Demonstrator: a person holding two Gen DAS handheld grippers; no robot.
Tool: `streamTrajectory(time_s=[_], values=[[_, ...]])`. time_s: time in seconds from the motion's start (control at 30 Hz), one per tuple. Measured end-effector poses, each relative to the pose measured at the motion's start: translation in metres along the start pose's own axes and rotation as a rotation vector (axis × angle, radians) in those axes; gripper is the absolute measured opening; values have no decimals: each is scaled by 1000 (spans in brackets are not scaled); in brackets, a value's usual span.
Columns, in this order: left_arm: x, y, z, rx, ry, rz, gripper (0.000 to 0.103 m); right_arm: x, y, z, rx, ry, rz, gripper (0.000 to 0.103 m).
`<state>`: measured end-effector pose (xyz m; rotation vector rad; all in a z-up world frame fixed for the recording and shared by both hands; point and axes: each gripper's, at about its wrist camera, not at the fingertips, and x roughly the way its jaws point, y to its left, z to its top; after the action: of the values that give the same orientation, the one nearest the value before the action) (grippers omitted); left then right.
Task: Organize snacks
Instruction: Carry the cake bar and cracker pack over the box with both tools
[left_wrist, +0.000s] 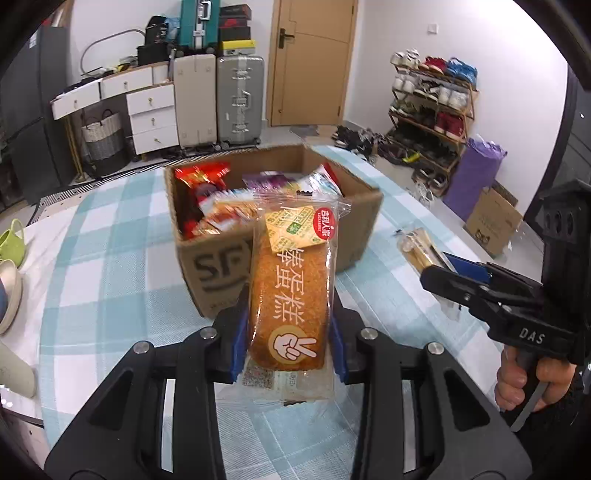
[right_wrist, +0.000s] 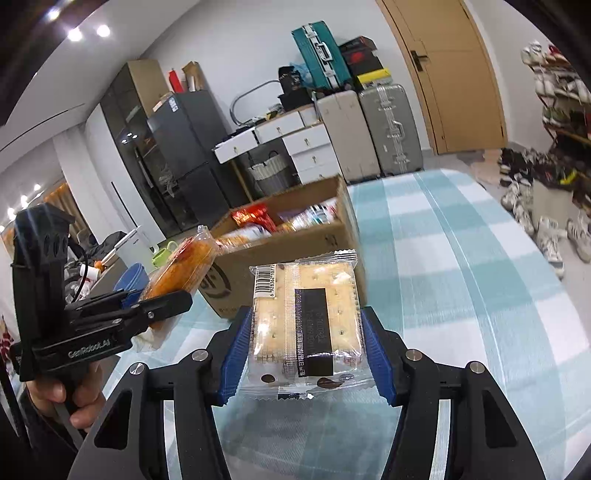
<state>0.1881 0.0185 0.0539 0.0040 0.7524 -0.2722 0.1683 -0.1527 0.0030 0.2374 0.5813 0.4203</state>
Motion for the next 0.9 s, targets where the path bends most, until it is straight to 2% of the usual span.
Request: streamTrajectory(time_s=[0.2,0.43,0.9], values=[[-11,16,21,-51,-40,26,33,4,18,23,-70,-12,6,59],[-13,31,46,-65,-63,69,33,15,34,52,-126,-14,15,58],[27,50,91,-116,-63,108,33,58,40,91,-183,24,1,59]])
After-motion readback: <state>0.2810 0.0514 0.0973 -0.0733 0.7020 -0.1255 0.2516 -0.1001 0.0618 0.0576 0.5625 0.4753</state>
